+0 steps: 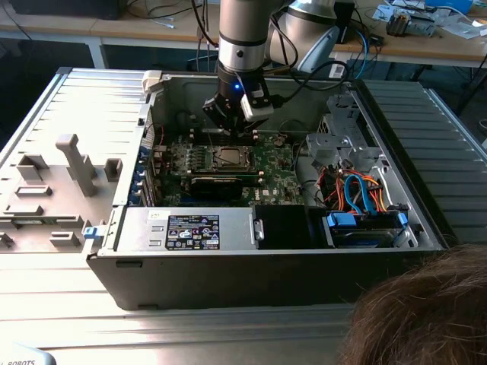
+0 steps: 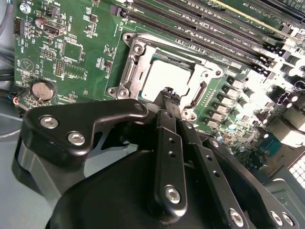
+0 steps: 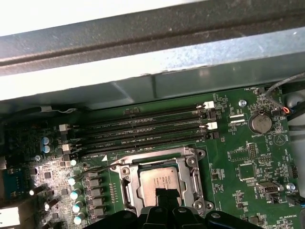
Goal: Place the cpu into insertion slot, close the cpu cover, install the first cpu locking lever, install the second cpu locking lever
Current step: 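Install the first cpu locking lever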
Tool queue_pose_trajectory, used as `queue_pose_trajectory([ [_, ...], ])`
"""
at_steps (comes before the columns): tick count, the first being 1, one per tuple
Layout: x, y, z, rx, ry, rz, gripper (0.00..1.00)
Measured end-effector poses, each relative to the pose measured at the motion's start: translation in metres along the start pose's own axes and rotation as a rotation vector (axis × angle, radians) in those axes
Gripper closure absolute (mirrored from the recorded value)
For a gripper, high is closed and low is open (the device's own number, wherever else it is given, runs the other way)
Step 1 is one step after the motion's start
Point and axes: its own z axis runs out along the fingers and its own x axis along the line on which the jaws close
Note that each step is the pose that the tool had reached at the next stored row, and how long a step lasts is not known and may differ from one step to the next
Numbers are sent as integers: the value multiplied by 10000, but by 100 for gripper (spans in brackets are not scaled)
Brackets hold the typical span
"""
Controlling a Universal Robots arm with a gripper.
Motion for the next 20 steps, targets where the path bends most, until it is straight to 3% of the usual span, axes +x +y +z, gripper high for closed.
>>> queue_pose_trajectory([
  [20,0,0,0,9,-3,-476,89],
])
